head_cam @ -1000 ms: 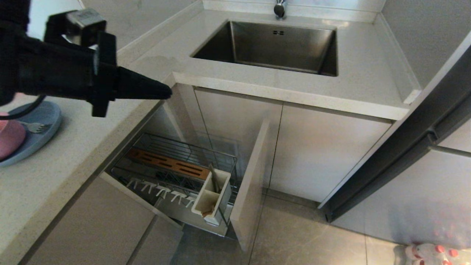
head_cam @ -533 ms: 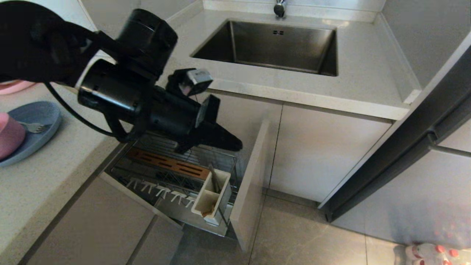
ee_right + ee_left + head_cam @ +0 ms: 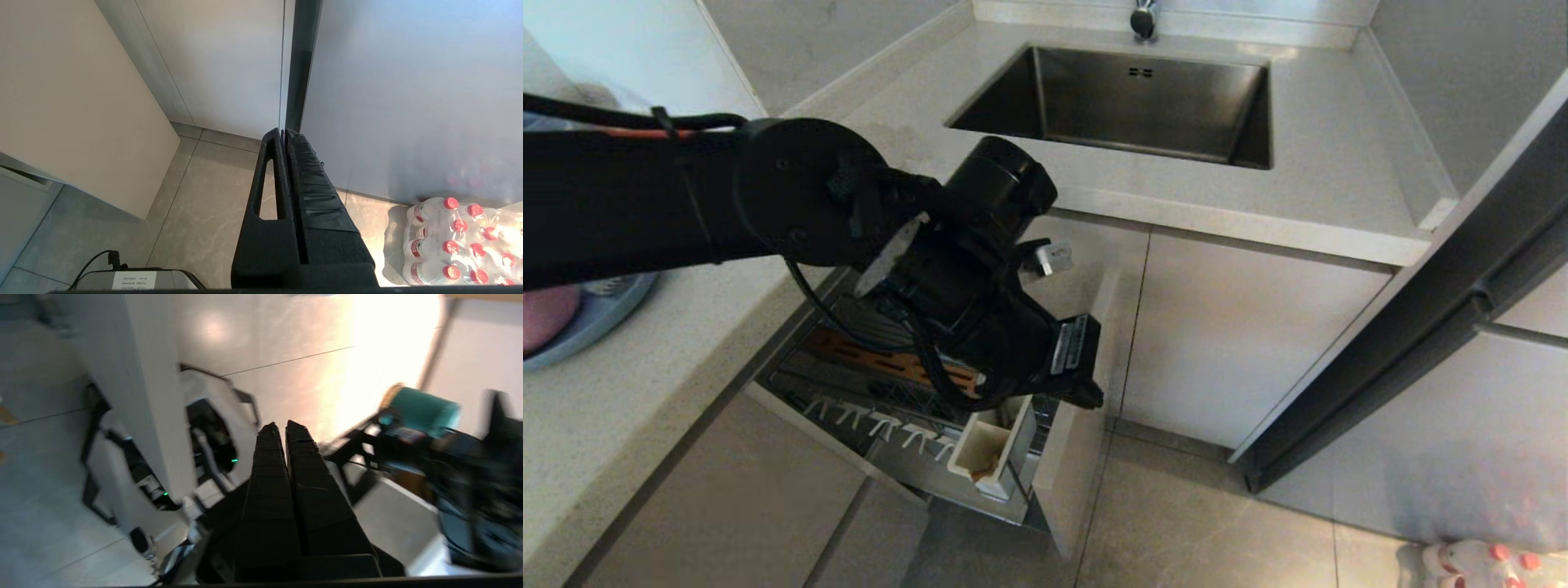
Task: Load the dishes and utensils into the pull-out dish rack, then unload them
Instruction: Close the cupboard
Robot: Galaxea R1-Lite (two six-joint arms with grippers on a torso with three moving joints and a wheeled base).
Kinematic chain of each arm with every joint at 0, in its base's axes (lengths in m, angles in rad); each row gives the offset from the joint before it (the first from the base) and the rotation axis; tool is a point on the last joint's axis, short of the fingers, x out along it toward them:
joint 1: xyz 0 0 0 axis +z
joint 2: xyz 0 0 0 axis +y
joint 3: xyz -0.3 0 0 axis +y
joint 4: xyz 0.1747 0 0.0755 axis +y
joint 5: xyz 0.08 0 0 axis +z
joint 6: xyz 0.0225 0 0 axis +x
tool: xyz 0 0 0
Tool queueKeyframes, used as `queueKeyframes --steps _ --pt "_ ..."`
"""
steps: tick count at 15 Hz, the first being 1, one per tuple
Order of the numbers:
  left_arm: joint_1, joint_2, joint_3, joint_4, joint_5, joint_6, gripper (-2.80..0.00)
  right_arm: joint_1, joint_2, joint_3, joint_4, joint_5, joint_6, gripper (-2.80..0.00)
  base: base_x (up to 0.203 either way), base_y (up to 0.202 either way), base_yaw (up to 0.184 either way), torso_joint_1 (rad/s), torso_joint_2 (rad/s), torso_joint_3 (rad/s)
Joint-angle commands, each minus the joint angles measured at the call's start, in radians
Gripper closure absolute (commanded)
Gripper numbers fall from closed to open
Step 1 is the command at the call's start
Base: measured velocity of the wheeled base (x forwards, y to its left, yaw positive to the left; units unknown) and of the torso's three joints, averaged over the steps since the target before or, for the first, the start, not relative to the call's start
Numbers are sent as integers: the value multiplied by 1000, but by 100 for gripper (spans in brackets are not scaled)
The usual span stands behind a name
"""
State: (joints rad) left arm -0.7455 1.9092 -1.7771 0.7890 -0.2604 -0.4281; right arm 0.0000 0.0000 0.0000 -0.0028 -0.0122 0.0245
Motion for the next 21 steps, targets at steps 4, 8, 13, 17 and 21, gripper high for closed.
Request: queueKeyframes --steps 4,8,13,17,21 --pt "-11 57 -4 -11 19 -8 0 0 1 0 0 0 0 0 0 0 0 0 0 0" --pt "-11 98 -14 -14 71 -9 0 0 0 0 0 0 0 0 0 0 0 0 0 0" --pt "-12 117 -24 -14 197 -10 0 0 0 0 0 0 0 0 0 0 0 0 0 0" --pt "-18 117 -28 -13 278 -11 0 0 2 0 0 0 0 0 0 0 0 0 0 0" --pt "-18 116 -28 -13 336 -10 0 0 0 0 0 0 0 0 0 0 0 0 0 0"
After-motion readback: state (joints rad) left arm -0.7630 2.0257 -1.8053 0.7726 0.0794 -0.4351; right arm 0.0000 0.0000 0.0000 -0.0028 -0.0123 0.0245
